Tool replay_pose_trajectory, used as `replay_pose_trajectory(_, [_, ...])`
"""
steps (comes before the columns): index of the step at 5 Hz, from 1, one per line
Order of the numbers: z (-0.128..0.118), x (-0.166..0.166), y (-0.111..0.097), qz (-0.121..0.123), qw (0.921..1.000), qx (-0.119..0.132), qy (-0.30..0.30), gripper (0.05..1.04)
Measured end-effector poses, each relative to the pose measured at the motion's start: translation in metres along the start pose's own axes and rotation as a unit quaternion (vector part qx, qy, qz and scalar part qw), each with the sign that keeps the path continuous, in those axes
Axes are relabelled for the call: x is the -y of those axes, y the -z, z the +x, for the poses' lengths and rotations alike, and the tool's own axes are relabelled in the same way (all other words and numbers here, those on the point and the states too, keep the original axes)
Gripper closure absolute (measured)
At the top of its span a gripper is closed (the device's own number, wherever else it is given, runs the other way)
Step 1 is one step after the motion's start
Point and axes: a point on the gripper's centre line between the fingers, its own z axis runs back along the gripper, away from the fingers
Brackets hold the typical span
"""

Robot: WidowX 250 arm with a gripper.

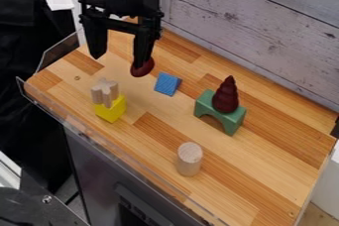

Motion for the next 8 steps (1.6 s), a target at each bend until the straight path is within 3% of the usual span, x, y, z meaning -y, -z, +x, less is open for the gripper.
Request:
replay_pose_trajectory(1, [-0.002,0.000,0.008,0.000,0.9999,-0.016,-0.001,0.083])
replay_pose_trajectory(3, [-0.004,0.000,0.011,-0.007,0.9998,-0.020,-0.006,0.083])
replay_pose_trajectory(4, [-0.006,-0.007,0.013,0.025,0.9983,-0.025,-0.047,0.083])
replay_pose_trajectory(5, [-0.008,-0.007,0.023,0.027,0.9976,-0.024,-0.059,0.083])
replay_pose_trajectory(7, [-0.015,-0.005,0.048,0.018,0.9958,-0.059,-0.068,0.083])
replay_pose_trajectory(8, [-0.013,-0.006,0.053,0.010,0.9956,-0.062,-0.069,0.119])
